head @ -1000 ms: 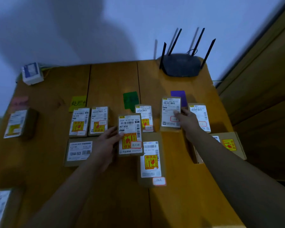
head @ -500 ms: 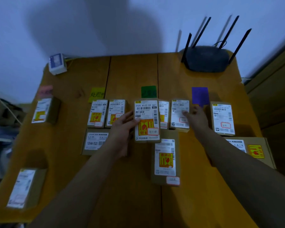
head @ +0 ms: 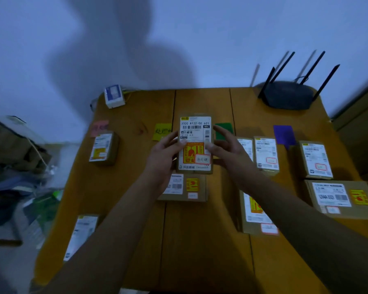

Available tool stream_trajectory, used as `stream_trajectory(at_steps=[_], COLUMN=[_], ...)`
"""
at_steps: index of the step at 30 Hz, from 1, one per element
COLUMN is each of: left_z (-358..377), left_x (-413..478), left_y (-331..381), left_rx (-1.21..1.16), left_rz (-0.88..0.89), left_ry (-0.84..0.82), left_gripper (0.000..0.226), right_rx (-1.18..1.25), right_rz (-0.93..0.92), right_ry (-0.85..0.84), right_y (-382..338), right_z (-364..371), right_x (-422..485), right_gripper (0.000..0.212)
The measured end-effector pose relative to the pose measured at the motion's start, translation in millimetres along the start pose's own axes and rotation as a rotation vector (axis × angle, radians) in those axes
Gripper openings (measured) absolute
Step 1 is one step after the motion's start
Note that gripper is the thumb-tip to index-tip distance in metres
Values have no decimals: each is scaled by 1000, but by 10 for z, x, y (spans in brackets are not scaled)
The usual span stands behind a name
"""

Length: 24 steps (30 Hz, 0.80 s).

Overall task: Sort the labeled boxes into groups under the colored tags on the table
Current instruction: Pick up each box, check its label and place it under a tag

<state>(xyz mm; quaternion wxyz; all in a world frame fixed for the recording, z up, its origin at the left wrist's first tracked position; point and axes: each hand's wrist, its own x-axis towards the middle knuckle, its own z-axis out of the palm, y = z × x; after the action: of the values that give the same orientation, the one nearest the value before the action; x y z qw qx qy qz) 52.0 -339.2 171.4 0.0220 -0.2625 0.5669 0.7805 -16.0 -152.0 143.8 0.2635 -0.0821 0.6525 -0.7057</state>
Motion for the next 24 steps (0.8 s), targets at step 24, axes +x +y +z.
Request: stream_trajectory(at_steps=[24], left_z=[-2648], left_x=[-177], left_y=[-117], left_rx=[140], left_rz=[11], left_ry=[178], left_gripper=[35], right_rx=[2], right_rz=[199], right_ry=[103], right_y=[711], right_z=[2523], right_x=[215], right_gripper=[58])
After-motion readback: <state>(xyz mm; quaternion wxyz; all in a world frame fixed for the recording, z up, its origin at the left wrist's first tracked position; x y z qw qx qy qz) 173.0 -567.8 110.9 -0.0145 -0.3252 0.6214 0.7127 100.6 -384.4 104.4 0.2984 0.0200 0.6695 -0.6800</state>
